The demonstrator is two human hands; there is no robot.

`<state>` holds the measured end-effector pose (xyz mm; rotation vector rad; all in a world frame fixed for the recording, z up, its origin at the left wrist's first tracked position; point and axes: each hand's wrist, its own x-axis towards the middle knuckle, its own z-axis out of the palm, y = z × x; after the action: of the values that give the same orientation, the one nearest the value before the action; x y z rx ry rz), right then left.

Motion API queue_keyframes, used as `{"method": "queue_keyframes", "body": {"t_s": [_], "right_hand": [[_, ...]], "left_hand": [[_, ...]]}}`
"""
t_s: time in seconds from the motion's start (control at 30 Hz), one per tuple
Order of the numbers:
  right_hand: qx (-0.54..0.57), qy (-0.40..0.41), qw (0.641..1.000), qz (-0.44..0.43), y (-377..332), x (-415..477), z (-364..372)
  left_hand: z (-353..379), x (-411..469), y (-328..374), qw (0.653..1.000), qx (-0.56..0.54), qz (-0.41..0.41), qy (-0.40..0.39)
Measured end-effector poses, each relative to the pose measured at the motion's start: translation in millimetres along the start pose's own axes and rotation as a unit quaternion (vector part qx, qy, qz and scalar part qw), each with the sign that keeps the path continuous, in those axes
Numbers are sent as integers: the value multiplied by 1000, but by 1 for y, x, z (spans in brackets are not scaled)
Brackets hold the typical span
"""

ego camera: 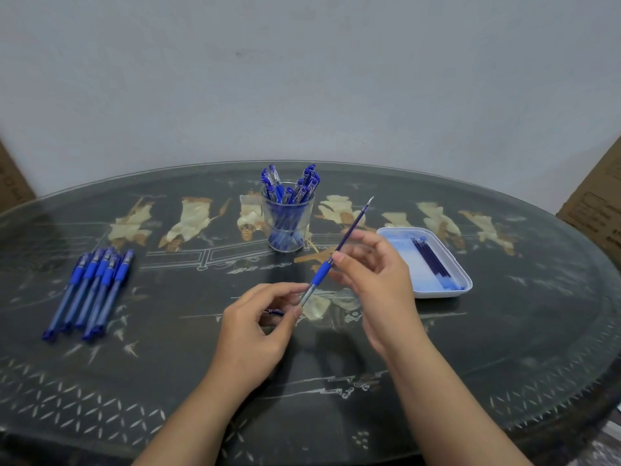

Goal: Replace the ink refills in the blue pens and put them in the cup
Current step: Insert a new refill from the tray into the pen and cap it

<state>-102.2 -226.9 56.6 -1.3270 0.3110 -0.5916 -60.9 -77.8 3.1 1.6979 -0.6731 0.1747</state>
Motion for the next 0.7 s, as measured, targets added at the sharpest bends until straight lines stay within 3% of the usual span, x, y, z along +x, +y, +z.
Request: {"method": "queue_keyframes", "body": {"t_s": [0.23,0.4,0.53,0.7], "right_hand": [[-81,-48,996,10,7,-3,3],[-177,-78,981,4,23,-2,2],[-391,-127,908,-77,50,-4,6],[-498,-168,826,-203,73,-10,14]], "left_hand": [[-1,2,-1,999,-14,-22,28],[-7,7,-3,985,-102,-74,116],[-15,10,-9,971,-130,-97,173],[-19,12,-13,964,-141,-114,195]]}}
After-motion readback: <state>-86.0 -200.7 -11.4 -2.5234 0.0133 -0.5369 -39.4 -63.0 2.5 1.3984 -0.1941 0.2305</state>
